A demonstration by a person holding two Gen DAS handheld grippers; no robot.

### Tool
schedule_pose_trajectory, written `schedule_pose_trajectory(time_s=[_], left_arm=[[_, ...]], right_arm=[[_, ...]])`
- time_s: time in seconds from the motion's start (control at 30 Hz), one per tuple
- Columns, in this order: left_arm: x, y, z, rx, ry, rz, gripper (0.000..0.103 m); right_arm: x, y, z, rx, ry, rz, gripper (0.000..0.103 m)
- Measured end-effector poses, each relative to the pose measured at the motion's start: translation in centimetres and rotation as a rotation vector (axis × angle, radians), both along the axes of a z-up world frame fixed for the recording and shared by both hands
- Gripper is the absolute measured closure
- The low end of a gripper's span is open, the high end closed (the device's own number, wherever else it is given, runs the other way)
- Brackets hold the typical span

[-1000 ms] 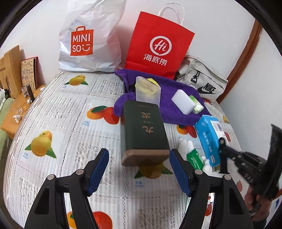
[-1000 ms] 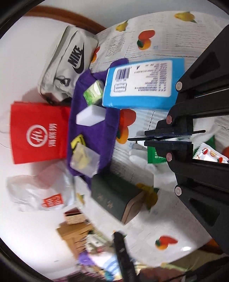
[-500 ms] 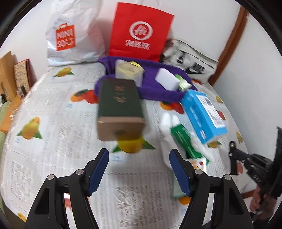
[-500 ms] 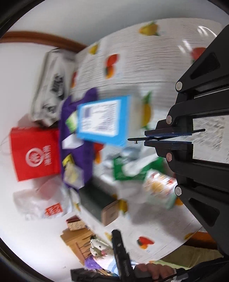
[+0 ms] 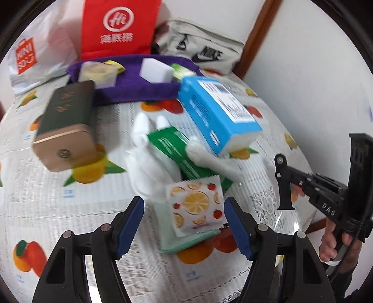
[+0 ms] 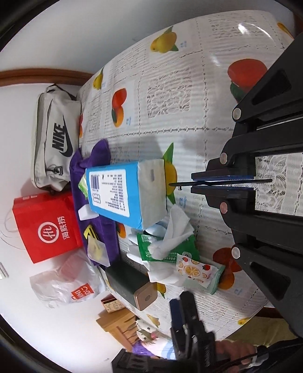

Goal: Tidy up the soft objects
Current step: 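Grasp the orange-slice print packet with the left gripper and lift it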

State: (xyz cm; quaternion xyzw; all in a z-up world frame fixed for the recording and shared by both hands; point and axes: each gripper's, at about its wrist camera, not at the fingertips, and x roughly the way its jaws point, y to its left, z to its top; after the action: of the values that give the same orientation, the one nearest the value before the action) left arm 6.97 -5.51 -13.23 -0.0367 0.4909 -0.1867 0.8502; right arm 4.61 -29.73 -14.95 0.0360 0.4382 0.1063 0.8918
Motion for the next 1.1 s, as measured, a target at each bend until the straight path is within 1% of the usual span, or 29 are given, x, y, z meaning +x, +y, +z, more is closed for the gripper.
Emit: schedule_pose_trajectory(time_s=[0.2,0.37,0.47,0.53,0.6,0.63,0.67,0.7,0.73,0.8,0.87,1.03,1.1], left_arm=[[0.4,-1.7,-1.0,0.0,0.017,-0.047,0.034],[1.2,-2.4,-2.0,0.027,0.048,-0.044,0.035],[1.5,-2.6,-2.4,0.032,0.056,-0.036,0.034],[1.7,-3.0,-2.9,0.055,0.06,-0.037,0.034],[1.6,-3.4,-3.0,0.086,0.036,-0.038,0.034],[1.6,-3.5,-3.1,0.096,0.032,-0.04,0.036],[1.5,-3.5,-3.1,0.106,0.024,-0.039,0.038],[1.5,-3.6,-3.1,0.121,0.013,-0.035,0.043],[1.5,-3.5,-3.1,0.13,0.007,-0.035,0.045],[1.5,-3.2,-3.0,0.135,0.001,-0.032,0.056],[1.5,-2.7,-2.7,0.117,0.002,-0.035,0.06],[1.2,-1.7,-1.8,0.079,-0.018,-0.027,0.062],[1.0,-1.0,-1.2,0.047,-0.024,-0.023,0.062]], right_arm=[[-0.4,-1.1,-0.3,0.025,-0.012,-0.02,0.099],[-0.5,-2.0,-0.6,0.046,-0.013,-0.039,0.099],[-0.6,-2.2,-0.8,0.055,-0.014,-0.041,0.099],[-0.5,-2.1,-0.9,0.059,-0.014,-0.04,0.099],[-0.5,-2.0,-1.0,0.062,-0.013,-0.034,0.099],[-0.5,-2.0,-1.0,0.062,-0.014,-0.032,0.099],[-0.4,-1.9,-1.0,0.061,-0.013,-0.03,0.099],[-0.4,-1.8,-1.1,0.058,-0.012,-0.028,0.099],[-0.4,-1.7,-1.2,0.055,-0.011,-0.026,0.099],[-0.4,-1.4,-1.4,0.048,-0.004,-0.021,0.099],[-0.3,-1.1,-1.6,0.048,0.002,-0.016,0.099],[-0.3,-0.1,-1.6,0.037,0.011,0.002,0.099],[-0.4,0.3,-1.6,0.032,0.014,0.009,0.099]])
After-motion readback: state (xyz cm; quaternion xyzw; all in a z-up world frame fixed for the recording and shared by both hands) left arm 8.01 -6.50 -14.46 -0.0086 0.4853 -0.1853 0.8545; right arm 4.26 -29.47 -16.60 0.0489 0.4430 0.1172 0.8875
